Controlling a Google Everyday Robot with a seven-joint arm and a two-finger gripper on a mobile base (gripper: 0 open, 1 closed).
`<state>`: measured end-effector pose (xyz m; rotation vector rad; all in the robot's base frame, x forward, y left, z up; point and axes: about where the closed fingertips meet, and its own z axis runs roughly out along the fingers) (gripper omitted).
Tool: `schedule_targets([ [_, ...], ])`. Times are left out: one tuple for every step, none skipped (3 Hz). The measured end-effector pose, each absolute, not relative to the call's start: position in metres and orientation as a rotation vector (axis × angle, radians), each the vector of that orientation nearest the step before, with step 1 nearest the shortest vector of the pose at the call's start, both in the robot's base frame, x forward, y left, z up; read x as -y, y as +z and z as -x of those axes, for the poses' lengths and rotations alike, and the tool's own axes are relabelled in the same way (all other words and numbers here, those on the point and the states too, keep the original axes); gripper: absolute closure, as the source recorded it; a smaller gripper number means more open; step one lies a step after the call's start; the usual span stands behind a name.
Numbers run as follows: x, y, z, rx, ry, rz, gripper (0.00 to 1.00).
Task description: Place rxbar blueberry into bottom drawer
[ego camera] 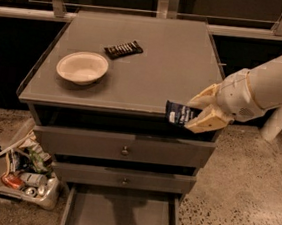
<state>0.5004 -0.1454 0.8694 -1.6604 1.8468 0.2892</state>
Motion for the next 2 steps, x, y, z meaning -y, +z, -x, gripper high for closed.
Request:
schedule_targets([
  [0.152,0.835,-0.479,-1.902,0.267,1.608,1.00],
  [0.152,0.790,-0.469,-1.961,0.258,1.556,1.00],
])
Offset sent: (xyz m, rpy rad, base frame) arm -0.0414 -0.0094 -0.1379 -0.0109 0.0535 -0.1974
